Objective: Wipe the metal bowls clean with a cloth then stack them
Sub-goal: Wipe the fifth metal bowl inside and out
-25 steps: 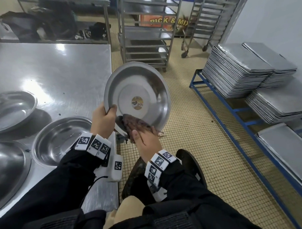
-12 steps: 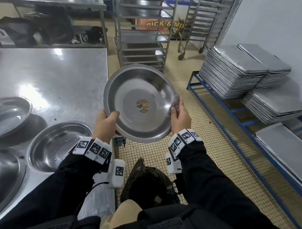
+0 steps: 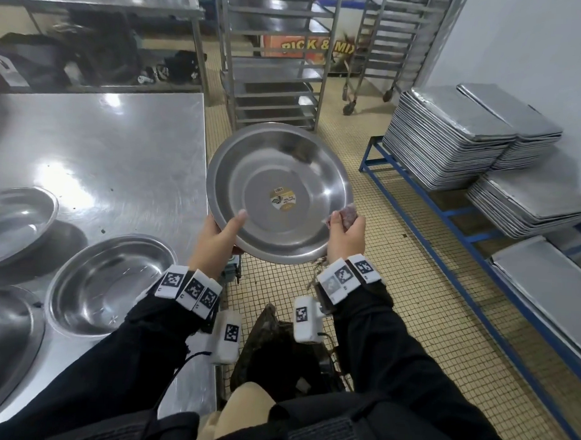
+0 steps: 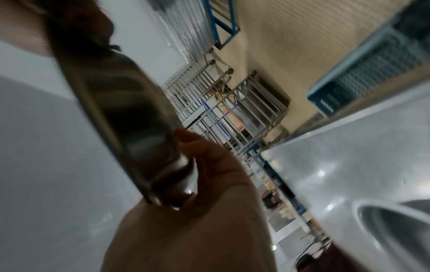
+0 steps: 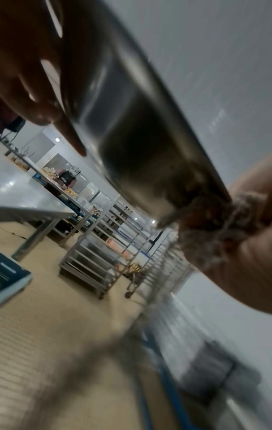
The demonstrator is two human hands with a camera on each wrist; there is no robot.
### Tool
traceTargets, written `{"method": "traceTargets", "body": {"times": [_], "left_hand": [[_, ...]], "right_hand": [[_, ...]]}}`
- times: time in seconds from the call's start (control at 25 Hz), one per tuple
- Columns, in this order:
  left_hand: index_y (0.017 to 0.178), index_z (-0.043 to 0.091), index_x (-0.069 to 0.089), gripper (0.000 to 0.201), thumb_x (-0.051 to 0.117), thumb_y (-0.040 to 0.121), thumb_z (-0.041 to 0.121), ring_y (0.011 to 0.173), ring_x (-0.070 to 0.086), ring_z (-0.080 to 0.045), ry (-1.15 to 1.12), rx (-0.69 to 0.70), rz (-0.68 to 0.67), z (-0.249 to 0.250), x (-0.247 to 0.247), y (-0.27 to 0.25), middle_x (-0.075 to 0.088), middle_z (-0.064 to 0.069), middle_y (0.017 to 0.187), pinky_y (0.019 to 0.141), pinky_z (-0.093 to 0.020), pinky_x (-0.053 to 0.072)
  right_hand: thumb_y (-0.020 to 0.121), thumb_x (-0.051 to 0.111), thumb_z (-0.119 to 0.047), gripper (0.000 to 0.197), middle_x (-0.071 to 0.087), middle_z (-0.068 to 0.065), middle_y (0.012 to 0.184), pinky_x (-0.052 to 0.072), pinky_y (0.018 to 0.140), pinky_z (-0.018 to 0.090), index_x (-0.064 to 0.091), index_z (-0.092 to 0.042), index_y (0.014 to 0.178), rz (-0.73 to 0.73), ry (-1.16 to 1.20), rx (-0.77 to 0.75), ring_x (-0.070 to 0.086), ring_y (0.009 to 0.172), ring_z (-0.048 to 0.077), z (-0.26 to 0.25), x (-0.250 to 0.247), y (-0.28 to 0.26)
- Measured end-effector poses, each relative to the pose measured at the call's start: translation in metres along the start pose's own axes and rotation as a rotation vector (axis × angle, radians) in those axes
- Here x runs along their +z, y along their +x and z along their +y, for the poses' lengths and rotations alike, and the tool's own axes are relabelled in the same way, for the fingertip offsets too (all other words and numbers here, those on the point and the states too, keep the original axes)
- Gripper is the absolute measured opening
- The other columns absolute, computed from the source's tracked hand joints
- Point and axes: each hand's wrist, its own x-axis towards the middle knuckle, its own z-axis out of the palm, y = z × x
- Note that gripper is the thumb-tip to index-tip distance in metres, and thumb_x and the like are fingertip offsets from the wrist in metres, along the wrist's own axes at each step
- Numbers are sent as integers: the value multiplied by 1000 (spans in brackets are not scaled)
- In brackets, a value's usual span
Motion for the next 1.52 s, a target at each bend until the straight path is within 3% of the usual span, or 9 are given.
{"method": "traceTargets", "body": {"times": [0.16, 0.28, 0.4, 0.56, 0.72, 0.84, 1.0, 1.32, 1.52], "left_hand": [[99, 20, 74, 36, 41, 97, 35, 83, 69, -23, -267, -44, -220, 2, -25, -3, 72, -6, 90, 78, -35, 57], [91, 17, 75, 41, 38, 100, 32, 77, 71, -20, -296, -131, -150, 4, -25, -4, 74, -6, 83, 77, -36, 54], [100, 12, 67, 36, 37, 102, 33, 77, 70, -19, -189, -78, -5, 6, -11, -4, 74, -5, 82, 79, -33, 52], [127, 10, 55, 50, 39, 98, 48, 98, 66, -20, -88, -108, 73, -12, 22, -2, 70, -6, 107, 89, -34, 50], [113, 14, 60, 37, 41, 100, 42, 91, 67, -21, 9, -109, -127, 3, 32, -3, 72, -1, 93, 86, -38, 54], [116, 14, 59, 42, 35, 98, 43, 88, 68, -23, -213, 3, -266, 28, 15, 7, 72, -5, 95, 78, -39, 57], [107, 14, 65, 35, 38, 101, 33, 82, 68, -25, -213, -45, -176, 49, 6, 15, 72, -6, 89, 84, -41, 52], [90, 14, 61, 31, 36, 102, 27, 62, 62, -12, -109, -45, 28, 40, 45, -4, 66, 2, 70, 61, -24, 50], [112, 19, 62, 35, 44, 97, 46, 94, 69, -24, -74, -44, -164, 21, 23, -3, 72, -6, 101, 89, -44, 54]], "right_hand": [[96, 51, -28, 20, 61, 0, 91, 43, 60, 21, 53, -12, 107, -244, -239, -92, 60, 80, 13, -10, -32, 16], [96, 49, -31, 21, 62, 4, 95, 47, 65, 26, 52, -14, 108, -306, -259, -99, 61, 83, 19, -9, -34, 12], [98, 44, -33, 22, 61, 6, 95, 47, 63, 26, 47, -13, 109, -238, -153, -78, 61, 80, 19, -5, -31, 4], [99, 43, -30, 20, 59, 0, 96, 44, 60, 19, 40, -17, 113, -113, 14, -42, 59, 79, 9, -4, -19, -7], [97, 47, -28, 23, 59, 0, 97, 44, 56, 17, 44, -13, 114, -47, 38, 4, 60, 77, 10, -11, -28, 1], [97, 49, -31, 22, 61, 1, 94, 43, 56, 20, 49, -13, 110, -132, -96, -48, 61, 77, 13, -28, -54, 20], [96, 49, -33, 25, 63, 4, 97, 44, 61, 23, 52, -13, 110, -247, -246, -107, 62, 82, 16, -48, -64, 28], [98, 45, -30, 26, 56, 2, 97, 46, 55, 21, 40, -12, 116, -18, 78, 92, 59, 75, 13, -28, -26, -7], [98, 47, -28, 21, 55, -2, 92, 41, 47, 17, 42, -13, 111, -75, -11, 63, 55, 71, 8, -33, -30, -3]]}}
